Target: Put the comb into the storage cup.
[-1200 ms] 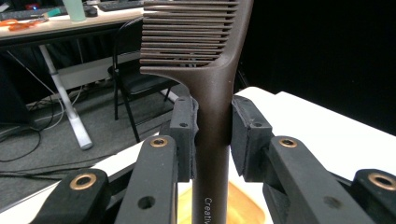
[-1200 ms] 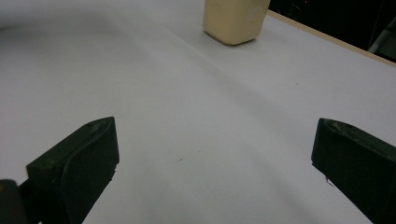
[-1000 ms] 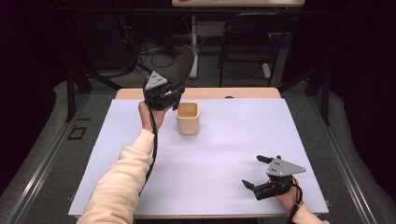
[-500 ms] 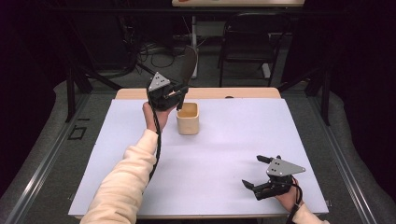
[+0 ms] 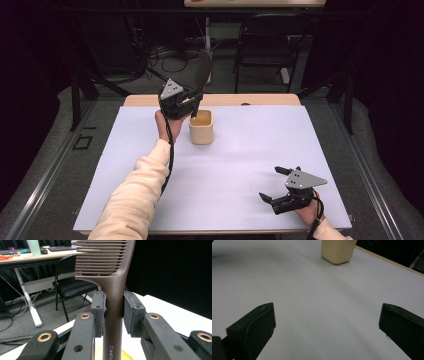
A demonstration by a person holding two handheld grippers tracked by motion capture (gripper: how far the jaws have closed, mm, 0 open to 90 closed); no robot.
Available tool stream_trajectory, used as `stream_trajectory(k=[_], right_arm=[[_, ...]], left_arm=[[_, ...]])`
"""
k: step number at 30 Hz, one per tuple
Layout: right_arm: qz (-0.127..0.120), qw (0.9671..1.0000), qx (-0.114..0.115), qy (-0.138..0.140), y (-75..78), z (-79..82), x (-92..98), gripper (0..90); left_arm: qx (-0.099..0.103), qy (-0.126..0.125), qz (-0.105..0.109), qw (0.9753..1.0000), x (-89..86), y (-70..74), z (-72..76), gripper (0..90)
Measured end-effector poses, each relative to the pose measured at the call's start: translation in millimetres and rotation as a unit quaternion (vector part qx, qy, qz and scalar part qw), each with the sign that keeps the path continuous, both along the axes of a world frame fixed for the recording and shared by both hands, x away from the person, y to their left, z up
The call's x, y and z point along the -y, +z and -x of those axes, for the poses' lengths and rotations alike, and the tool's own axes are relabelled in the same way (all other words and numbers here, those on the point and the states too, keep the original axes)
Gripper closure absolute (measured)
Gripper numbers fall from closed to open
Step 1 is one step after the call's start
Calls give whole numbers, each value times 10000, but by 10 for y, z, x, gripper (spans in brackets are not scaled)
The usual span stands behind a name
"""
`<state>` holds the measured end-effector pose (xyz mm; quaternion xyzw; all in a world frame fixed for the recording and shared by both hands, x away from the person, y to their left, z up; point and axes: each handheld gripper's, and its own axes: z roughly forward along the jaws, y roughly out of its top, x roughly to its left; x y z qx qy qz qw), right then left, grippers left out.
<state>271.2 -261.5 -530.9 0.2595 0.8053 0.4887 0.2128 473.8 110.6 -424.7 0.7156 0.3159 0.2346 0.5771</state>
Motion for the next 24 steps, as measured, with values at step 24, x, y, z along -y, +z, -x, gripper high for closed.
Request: stream_trajectory(k=[24], right_arm=[[5, 10000, -2, 8, 3, 3, 0, 3]], left_arm=[[-143, -2, -59, 9999, 81, -143, -85, 721]])
